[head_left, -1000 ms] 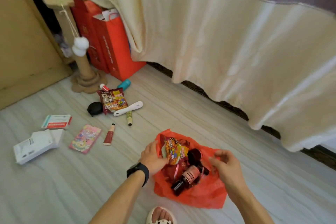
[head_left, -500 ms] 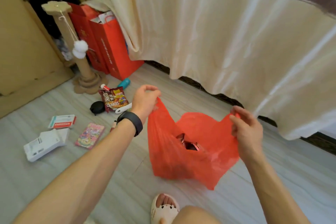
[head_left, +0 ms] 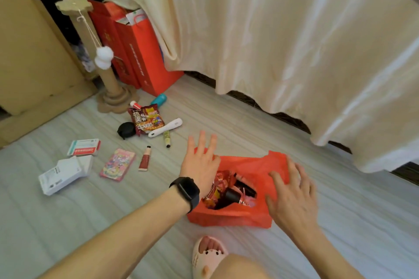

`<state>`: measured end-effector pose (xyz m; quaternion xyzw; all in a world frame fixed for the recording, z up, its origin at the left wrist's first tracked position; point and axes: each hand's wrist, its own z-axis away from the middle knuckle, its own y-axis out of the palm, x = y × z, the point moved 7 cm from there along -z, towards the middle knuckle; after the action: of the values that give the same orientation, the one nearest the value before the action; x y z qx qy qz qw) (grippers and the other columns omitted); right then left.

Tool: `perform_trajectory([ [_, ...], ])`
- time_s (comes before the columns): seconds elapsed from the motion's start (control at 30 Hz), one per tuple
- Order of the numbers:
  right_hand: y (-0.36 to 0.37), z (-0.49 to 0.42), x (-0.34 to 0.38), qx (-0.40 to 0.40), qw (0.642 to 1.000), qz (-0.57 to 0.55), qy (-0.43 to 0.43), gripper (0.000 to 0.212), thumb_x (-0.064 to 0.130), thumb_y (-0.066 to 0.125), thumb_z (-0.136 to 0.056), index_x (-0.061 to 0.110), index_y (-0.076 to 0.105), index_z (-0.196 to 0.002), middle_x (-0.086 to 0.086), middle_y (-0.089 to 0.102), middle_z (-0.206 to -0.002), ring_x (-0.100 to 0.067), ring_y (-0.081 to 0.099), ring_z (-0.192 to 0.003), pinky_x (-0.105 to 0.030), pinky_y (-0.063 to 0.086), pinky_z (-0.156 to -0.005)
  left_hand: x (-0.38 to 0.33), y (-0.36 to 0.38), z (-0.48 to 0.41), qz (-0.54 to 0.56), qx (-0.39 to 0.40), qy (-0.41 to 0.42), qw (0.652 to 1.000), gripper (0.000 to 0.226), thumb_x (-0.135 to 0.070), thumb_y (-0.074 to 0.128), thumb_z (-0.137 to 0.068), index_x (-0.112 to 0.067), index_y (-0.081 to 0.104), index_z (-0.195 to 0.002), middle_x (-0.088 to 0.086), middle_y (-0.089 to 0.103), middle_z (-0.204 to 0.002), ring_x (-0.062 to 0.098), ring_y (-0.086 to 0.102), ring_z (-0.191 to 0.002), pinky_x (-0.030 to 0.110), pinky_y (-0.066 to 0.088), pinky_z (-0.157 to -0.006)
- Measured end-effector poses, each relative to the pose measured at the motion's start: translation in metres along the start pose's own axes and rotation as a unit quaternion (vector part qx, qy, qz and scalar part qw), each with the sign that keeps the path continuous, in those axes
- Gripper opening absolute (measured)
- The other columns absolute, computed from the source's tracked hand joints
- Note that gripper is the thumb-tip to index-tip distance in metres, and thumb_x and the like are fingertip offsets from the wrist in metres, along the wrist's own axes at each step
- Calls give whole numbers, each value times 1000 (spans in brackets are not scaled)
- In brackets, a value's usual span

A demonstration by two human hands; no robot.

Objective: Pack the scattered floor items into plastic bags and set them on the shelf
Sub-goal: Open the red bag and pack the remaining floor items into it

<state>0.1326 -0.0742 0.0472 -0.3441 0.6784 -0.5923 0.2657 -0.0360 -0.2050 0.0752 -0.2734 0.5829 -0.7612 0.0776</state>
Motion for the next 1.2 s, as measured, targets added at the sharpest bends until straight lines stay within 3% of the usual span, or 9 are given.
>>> perform_trajectory([
  [0.1,7,-18,32,-26,987,27,-154,60,32,79,-59,24,68,-118,-12,34,-157,-36,16,-149,-60,20,-115,-25,8,-14,-75,-2,162,984,39,-26,46,-95,-19,57,-132,17,30,-155,34,7,-149,61,-11,-114],
  [0.2,41,-38,38,74,969,81,-222,70,57,70,-62,38,61,-129,-8,36,-155,-33,5,-150,-66,1,-115,-22,40,-28,-158,89,139,974,42,-36,39,-99,-22,56,-135,13,46,-146,39,17,-146,63,-14,-113],
  [0.3,99,-43,-3,299,929,162,-146,88,74,51,-72,41,27,-151,-5,1,-164,-31,-17,-149,-65,-20,-107,3,89,-30,-167,201,61,963,58,-46,29,-101,-24,23,-155,12,16,-162,45,-4,-147,68,-16,-110],
  [0.4,133,-22,-48,410,888,201,-61,111,80,55,-69,36,1,-156,-7,-20,-162,-31,-22,-147,-62,-13,-112,17,148,-15,-116,254,36,960,89,-65,38,-90,-30,-14,-154,2,-17,-162,47,-26,-141,70,-17,-107],
  [0.6,142,17,-39,430,894,110,-57,126,73,65,-65,39,-21,-150,-5,-23,-161,-33,-15,-149,-61,2,-118,-7,189,14,-4,283,11,959,104,-60,54,-84,-33,-21,-151,9,-20,-162,42,-28,-142,68,-15,-109],
  [0.7,119,12,-25,412,910,39,-34,117,63,69,-71,40,-11,-153,5,-13,-164,-29,1,-151,-58,21,-116,-13,154,4,84,198,29,976,79,-47,54,-85,-33,18,-154,8,9,-163,41,-15,-147,64,-7,-114],
  [0.83,67,-1,8,326,944,-26,-37,76,60,49,-87,33,20,-152,0,11,-164,-31,31,-142,-44,38,-110,5,81,-5,142,121,44,981,42,-37,46,-91,-33,59,-131,-1,55,-139,36,24,-144,54,3,-118],
  [0.97,9,-10,64,251,960,-65,-109,59,66,34,-91,45,27,-146,9,19,-162,-26,37,-138,-39,44,-103,65,33,1,129,105,-2,986,44,-43,44,-93,-34,55,-134,4,63,-126,30,49,-125,50,19,-112],
  [1.2,-31,-25,191,226,911,-174,-298,54,53,41,-96,50,23,-147,18,12,-161,-10,15,-147,-32,25,-117,189,47,82,110,103,-132,980,45,-42,44,-94,-33,48,-138,3,50,-139,28,45,-127,46,31,-106],
])
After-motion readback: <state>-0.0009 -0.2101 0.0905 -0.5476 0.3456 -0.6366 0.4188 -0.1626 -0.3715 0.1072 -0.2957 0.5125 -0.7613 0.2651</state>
